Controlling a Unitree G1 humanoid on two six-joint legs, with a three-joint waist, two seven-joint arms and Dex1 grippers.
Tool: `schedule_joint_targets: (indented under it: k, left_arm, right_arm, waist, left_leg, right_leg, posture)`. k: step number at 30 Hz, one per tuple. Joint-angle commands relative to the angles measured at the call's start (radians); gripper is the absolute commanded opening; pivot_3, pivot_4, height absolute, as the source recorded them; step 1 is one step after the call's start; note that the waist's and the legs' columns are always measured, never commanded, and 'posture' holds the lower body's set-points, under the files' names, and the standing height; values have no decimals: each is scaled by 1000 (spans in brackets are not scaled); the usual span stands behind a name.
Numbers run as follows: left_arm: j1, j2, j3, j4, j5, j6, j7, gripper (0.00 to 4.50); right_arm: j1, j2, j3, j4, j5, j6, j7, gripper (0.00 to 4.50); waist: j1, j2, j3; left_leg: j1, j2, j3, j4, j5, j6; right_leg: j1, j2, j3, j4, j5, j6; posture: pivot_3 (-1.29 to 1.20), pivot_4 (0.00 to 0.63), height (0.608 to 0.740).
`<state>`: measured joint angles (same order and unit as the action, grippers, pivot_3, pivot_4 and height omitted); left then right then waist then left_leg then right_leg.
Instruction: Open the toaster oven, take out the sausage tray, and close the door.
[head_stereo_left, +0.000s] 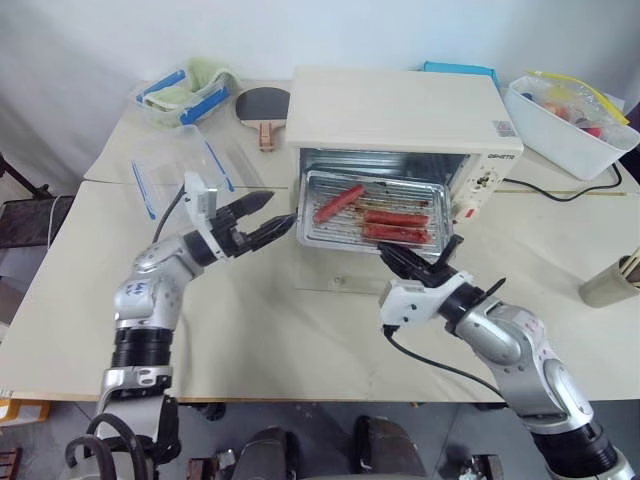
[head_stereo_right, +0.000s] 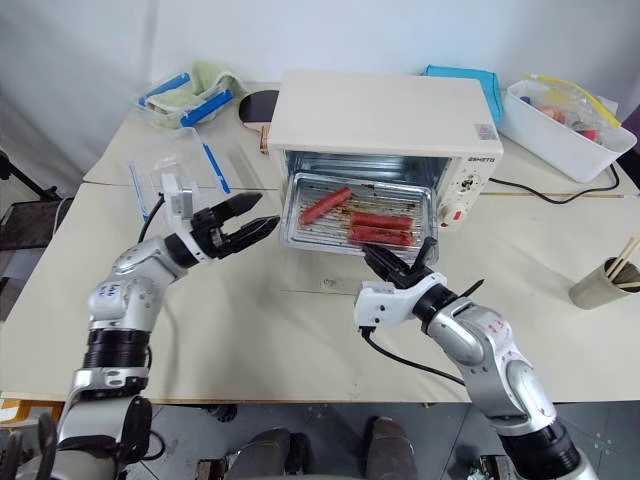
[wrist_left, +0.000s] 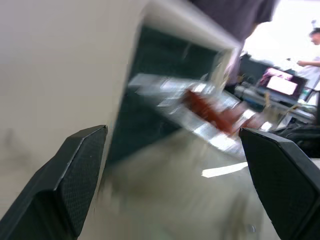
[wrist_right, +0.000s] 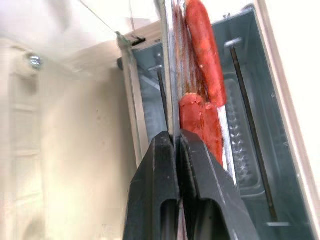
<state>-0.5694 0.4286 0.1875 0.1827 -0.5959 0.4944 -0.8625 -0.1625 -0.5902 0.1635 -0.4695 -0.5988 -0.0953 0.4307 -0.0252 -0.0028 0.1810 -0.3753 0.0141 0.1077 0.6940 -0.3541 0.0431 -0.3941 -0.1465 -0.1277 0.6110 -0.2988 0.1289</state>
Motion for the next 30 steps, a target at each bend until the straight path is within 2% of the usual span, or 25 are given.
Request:
schedule_joint_targets:
  k: [1,7,11,19,22,30]
  left_arm:
    - [22,15,34,-119,-104,133,20,4500]
    - [38,31,102,-188,-299,508,169,4500]
    - [16,26,152,-185,-425,697,250,4500]
    - [17,14,169,-167,-513,849,318,4500]
    - [20,-5,184,-155,-532,866,334,3872]
    - [27,-7,221,-112,-553,901,367,1439]
  right_arm:
    - [19,-38,-42,-56,33,-53,15,27]
    - [54,-82,-52,-65,88,-116,56,27]
    - [63,-91,-49,-60,113,-145,78,27]
    - [19,-80,-15,-44,145,-198,105,27]
    - [2,-93,-13,-28,158,-224,124,26]
    - [-11,-87,-18,2,179,-252,142,26]
  waist:
    - [7,0,0]
    - [24,-1,1]
    - [23,-1,1]
    - [23,-1,1]
    - [24,-1,1]
    - [23,-1,1]
  left_leg:
    - [0,0,-1,1,0,0]
    - [0,0,-3,3,0,0]
    - [0,0,-3,3,0,0]
    - [1,0,-3,3,0,0]
    - [1,-1,-3,3,0,0]
    - [1,-1,-3,3,0,-1]
  right_leg:
    - [1,0,0,0,0,0]
    - [2,-1,-1,0,0,0]
    - [3,-1,-1,0,0,0]
    - [3,-1,0,1,0,0]
    - [3,-1,0,1,0,0]
    - [3,-1,0,1,0,0]
  posture:
    - [0,150,740]
    - [0,150,740]
    - [0,150,740]
    - [0,150,740]
    - [0,150,740]
    - [0,150,740]
